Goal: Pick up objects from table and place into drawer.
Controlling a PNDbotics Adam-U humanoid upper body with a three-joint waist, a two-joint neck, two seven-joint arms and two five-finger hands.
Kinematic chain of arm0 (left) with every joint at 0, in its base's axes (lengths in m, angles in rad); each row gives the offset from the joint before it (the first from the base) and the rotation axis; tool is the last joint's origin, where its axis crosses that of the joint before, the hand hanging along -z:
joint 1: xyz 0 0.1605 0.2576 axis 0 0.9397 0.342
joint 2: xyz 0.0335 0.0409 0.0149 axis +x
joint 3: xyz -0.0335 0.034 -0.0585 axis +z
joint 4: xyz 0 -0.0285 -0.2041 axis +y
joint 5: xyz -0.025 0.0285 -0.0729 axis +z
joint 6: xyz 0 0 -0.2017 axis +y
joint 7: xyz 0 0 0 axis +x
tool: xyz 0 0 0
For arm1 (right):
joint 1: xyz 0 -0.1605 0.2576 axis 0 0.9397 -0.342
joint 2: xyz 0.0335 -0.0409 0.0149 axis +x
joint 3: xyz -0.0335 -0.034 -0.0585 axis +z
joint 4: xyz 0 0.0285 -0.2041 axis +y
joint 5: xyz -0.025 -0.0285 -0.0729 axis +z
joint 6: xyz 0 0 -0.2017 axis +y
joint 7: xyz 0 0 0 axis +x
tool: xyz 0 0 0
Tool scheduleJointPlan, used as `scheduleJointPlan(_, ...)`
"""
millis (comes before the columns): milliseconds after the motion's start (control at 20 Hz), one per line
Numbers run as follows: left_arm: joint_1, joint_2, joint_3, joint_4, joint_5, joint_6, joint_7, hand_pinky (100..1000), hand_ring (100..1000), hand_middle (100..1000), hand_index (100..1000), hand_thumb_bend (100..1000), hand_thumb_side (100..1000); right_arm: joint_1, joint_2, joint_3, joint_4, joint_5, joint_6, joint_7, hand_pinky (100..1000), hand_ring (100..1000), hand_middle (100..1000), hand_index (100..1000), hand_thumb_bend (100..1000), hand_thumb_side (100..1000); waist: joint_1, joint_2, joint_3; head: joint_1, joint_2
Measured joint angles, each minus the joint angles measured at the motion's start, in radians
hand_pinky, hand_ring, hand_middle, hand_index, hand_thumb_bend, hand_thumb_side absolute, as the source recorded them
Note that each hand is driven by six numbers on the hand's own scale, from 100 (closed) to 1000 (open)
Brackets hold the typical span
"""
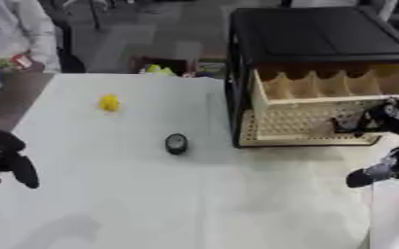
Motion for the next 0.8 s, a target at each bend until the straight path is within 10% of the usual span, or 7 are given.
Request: scheduleJointPlan(800, 0.001, 0.000, 0.000, 0.000, -0.002, 0.004, 0.005, 509, 556, 715, 774, 100, 911, 0.038, -0.009, -0.010, -0.061, -0.036, 0.004, 0.019, 100, 100, 100, 621, 1000, 680, -0.002, -0.002, -0.009, 0.005, 0.000)
